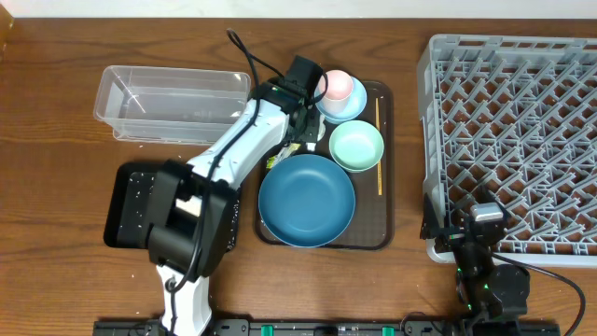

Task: Sort waste into correct bins and load items into the dishwasher rack
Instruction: 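Carry the wrapper left and drop it into the clear bin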

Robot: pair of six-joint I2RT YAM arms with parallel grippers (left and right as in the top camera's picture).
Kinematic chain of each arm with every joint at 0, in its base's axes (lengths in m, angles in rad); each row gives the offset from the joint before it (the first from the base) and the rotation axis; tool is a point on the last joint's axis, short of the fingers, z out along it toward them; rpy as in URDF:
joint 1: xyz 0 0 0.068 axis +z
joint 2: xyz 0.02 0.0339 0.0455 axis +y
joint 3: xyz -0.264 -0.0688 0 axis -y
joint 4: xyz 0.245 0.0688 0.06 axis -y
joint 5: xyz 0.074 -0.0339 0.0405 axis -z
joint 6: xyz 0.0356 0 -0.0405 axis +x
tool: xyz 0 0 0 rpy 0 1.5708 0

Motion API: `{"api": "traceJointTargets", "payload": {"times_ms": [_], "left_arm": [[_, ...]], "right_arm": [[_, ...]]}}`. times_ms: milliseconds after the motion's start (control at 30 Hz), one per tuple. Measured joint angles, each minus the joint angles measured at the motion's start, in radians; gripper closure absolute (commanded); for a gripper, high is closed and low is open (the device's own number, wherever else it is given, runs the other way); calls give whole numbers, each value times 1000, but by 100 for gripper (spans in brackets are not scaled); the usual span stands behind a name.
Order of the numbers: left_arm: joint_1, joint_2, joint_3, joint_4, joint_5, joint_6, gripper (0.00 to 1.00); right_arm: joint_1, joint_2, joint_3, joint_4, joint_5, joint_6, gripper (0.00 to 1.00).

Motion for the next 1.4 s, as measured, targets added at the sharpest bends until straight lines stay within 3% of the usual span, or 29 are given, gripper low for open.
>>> {"api": "traceJointTargets", "payload": {"times_ms": [300, 467, 733, 1067, 1300, 1400], "left_arm": [[0, -103, 0, -8, -5, 0, 94], [4, -177, 0, 0, -84, 0, 94], [91, -230, 0, 121, -189, -8, 94], [326, -230, -1, 301, -214, -166, 94], [482, -229, -1, 294, -220, -318, 93], [513, -228, -1, 277, -226, -347, 84]], "right_arm": [[0, 0, 0, 0, 0, 0, 1], [0, 0, 0, 0, 0, 0, 1], [0, 0, 0, 0, 0, 0, 1], [0, 0, 0, 0, 0, 0, 1], [0, 0, 0, 0, 0, 0, 1], [0, 0, 0, 0, 0, 0, 1]]}}
